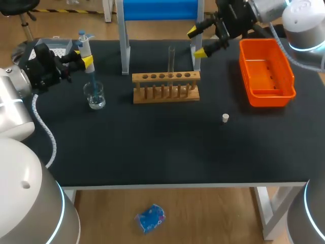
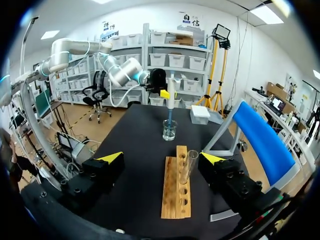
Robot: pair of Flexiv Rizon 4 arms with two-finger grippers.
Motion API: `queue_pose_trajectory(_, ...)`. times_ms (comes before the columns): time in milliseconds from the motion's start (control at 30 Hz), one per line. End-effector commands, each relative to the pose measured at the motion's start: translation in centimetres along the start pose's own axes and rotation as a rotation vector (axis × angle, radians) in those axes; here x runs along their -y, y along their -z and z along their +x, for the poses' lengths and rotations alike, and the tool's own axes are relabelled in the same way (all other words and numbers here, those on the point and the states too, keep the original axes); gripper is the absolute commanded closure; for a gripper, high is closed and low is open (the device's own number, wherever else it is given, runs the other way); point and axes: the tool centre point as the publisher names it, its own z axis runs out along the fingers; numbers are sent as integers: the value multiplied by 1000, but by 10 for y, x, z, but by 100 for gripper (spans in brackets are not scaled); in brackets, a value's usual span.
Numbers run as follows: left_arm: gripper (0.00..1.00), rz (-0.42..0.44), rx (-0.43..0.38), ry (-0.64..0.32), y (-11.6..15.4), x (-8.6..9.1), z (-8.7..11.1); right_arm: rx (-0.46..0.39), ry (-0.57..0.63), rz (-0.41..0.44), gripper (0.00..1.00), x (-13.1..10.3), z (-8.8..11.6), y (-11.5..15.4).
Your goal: Invert the test tube, pick up the pipette, mount the tip to pipette, aspirate from beaker and dispense into the tube, eject the tip, return the pipette, and cap with the stopper.
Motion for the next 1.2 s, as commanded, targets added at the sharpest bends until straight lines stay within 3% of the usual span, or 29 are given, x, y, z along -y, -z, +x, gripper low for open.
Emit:
queue_pose_trajectory(33, 100, -1, 1, 1, 0, 1, 0, -1, 5, 0, 0, 9, -6, -4)
queue_pose_trajectory(733, 100, -1, 1, 1, 0, 1, 0, -19, -29, 15, 0, 40, -26, -24)
queue_pose_trajectory(1200, 100, -1, 1, 1, 0, 1, 0, -37, -16, 52, 0, 38, -26, -27)
